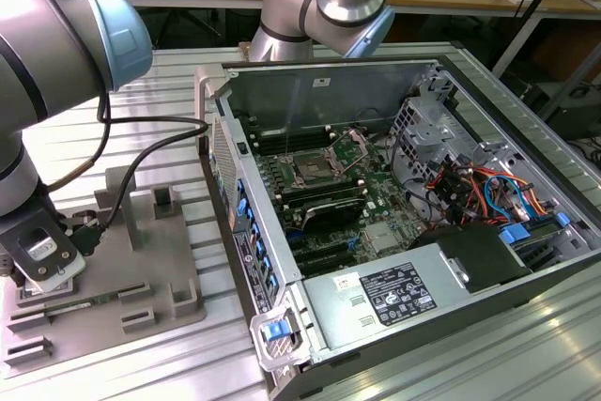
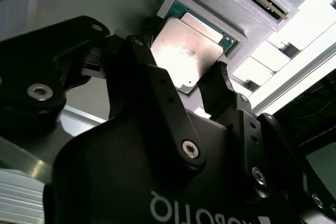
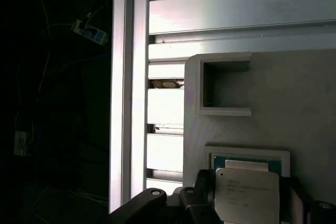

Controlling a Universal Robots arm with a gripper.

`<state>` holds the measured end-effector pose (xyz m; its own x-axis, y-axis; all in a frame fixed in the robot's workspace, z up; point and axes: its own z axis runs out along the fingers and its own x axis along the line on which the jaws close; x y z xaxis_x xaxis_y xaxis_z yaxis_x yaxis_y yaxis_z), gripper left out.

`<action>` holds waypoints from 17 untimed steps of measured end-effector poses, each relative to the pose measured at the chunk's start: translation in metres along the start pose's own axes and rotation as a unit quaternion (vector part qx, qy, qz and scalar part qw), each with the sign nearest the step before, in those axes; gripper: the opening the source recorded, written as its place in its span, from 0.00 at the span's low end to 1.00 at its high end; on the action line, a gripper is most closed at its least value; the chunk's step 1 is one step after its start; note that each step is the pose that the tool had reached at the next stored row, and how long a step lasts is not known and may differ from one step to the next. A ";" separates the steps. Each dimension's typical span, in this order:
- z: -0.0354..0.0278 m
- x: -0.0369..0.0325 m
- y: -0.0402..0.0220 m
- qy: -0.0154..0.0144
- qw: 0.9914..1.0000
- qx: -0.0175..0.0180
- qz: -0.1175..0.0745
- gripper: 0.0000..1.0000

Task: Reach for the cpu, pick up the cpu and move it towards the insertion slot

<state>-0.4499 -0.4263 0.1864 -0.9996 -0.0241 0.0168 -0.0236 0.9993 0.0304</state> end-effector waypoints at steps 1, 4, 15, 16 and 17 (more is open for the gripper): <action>0.0000 0.0000 0.0001 0.000 1.000 0.000 0.000 0.59; 0.0000 0.0000 0.0001 0.000 1.000 0.000 0.000 0.59; 0.0000 0.0000 -0.0008 0.000 1.000 0.000 0.001 0.59; -0.0001 0.0000 -0.0008 0.000 1.000 0.000 0.001 0.58; -0.0001 0.0000 -0.0008 0.000 1.000 0.000 0.001 0.58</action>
<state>-0.4499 -0.4272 0.1864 -0.9996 -0.0222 0.0163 -0.0217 0.9993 0.0304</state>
